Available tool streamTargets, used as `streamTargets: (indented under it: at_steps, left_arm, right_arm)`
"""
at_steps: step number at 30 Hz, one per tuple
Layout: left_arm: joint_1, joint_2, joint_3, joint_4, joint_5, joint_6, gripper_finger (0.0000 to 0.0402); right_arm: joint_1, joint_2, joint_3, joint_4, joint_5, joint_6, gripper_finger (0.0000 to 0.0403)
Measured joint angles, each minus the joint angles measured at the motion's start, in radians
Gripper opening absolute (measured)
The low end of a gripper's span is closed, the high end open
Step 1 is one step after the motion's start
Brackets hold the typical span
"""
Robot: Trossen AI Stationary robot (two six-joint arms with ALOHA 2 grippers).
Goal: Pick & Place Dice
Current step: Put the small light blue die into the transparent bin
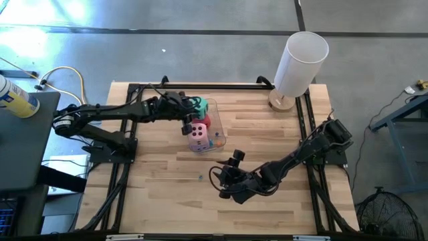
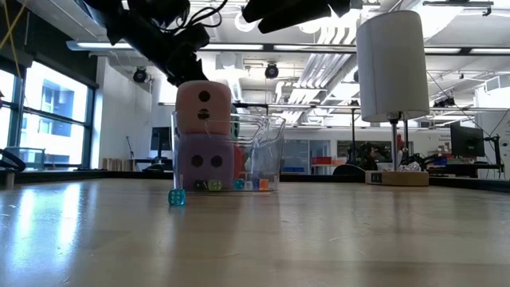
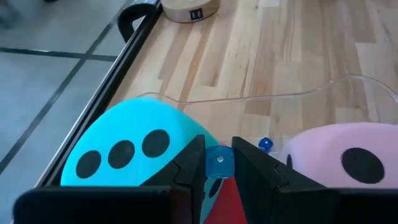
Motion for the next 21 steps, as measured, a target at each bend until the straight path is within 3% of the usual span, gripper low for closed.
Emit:
streamTargets:
  at_steps: [13, 21]
  left_arm:
    - [-0.072, -0.003, 0.000, 0.011, -0.018, -0.022, 0.0075]
    - [-0.110, -0.004, 0.000, 0.036, -0.067, 0.062, 0.0075]
  right_arm:
    - [-0.002, 0.000, 0.000, 0.000, 0.006, -0.015, 0.0192]
    - [-0.001, 0.000, 0.000, 0.000, 0.008, -0.016, 0.0192]
